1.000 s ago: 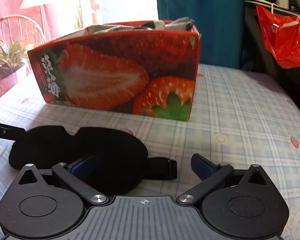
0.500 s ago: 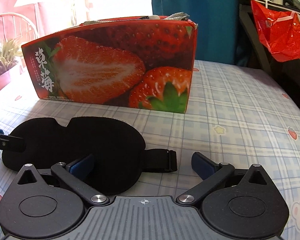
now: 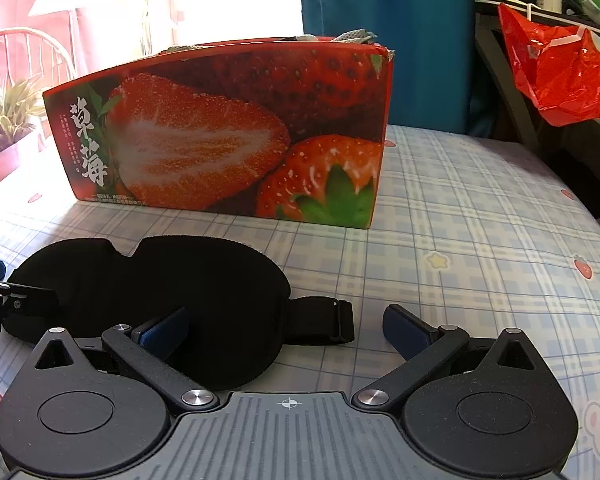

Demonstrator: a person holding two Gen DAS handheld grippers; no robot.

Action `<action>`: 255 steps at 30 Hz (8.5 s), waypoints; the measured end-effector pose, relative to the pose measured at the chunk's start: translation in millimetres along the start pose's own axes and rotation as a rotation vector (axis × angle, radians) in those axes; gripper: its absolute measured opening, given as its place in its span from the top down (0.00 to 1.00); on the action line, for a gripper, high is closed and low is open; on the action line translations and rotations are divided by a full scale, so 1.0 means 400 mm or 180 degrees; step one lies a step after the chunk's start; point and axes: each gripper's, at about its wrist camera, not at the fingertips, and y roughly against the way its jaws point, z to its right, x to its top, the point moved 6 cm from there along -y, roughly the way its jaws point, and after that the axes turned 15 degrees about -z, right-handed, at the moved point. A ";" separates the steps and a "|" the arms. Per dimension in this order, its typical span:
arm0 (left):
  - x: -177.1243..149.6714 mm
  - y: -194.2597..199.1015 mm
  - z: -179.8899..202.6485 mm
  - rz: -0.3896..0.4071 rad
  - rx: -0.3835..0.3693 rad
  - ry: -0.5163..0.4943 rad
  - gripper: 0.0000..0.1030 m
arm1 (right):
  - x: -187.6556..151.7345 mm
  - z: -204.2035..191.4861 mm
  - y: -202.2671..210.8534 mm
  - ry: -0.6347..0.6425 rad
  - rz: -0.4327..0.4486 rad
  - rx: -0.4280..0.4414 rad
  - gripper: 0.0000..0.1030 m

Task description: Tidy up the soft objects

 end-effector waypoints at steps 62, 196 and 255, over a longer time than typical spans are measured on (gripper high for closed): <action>0.003 0.032 0.002 0.0012 -0.0476 -0.0027 0.46 | -0.009 -0.003 0.005 -0.0043 0.0036 0.0084 0.00; 0.052 0.836 -0.010 0.1878 0.0202 -0.0085 0.00 | 0.209 -0.097 0.839 -0.0120 0.1418 0.0108 0.00; 0.026 0.813 -0.032 0.1741 0.0220 0.0183 0.00 | 0.175 -0.075 0.832 -0.0227 0.1246 -0.0034 0.00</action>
